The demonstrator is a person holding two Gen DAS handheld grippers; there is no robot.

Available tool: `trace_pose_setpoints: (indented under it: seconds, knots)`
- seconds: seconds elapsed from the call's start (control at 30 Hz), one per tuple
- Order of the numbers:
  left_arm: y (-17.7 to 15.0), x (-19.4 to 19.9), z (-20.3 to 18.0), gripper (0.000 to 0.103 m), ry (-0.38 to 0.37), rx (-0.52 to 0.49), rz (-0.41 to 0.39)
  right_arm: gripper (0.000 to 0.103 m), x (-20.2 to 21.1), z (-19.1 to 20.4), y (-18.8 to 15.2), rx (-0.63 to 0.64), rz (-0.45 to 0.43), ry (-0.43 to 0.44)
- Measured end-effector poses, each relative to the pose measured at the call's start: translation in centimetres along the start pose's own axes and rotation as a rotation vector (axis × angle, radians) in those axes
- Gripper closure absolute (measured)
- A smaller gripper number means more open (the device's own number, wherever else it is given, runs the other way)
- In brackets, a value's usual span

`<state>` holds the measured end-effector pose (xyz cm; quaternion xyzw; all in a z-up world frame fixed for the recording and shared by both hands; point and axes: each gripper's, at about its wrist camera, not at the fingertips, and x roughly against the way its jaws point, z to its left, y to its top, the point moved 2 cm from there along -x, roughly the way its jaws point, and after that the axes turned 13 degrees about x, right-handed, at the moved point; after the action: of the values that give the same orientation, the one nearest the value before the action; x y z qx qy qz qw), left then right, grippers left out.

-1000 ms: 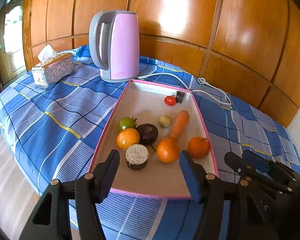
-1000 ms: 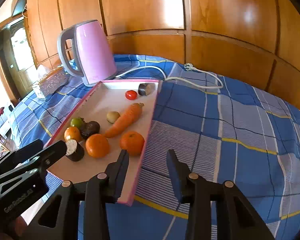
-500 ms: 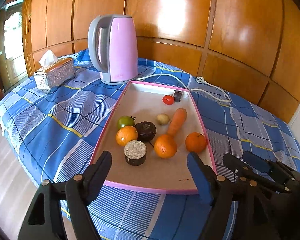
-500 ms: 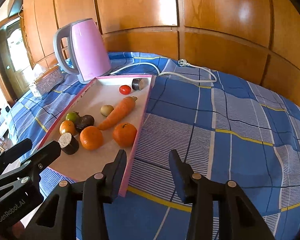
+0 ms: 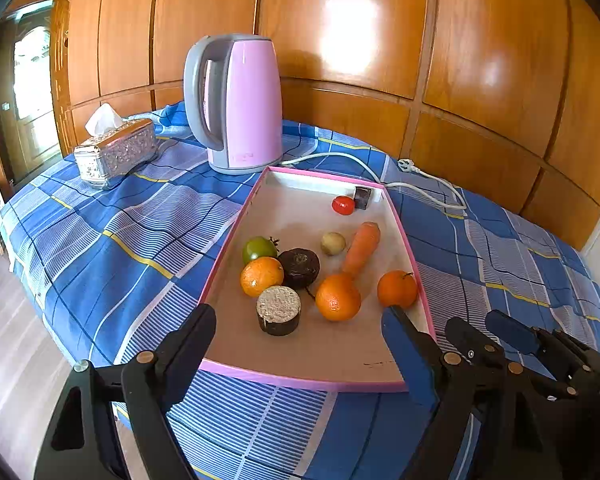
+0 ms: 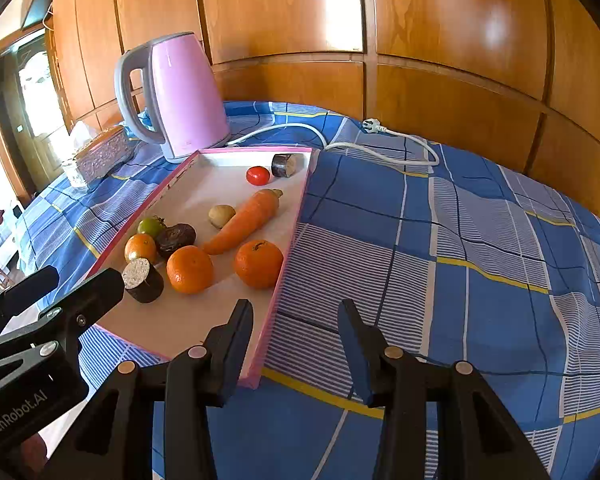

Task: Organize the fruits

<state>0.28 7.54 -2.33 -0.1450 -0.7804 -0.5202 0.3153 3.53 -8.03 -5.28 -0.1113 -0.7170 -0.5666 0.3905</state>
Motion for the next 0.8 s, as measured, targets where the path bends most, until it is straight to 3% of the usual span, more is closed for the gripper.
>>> trace_pose_setpoints:
  seconds: [0.8]
  knots:
    - [0.08,-0.03,-0.02,0.016,0.005,-0.006,0.002,0.058,-0.08,0.46,0.15,0.026,-0.001,0.006]
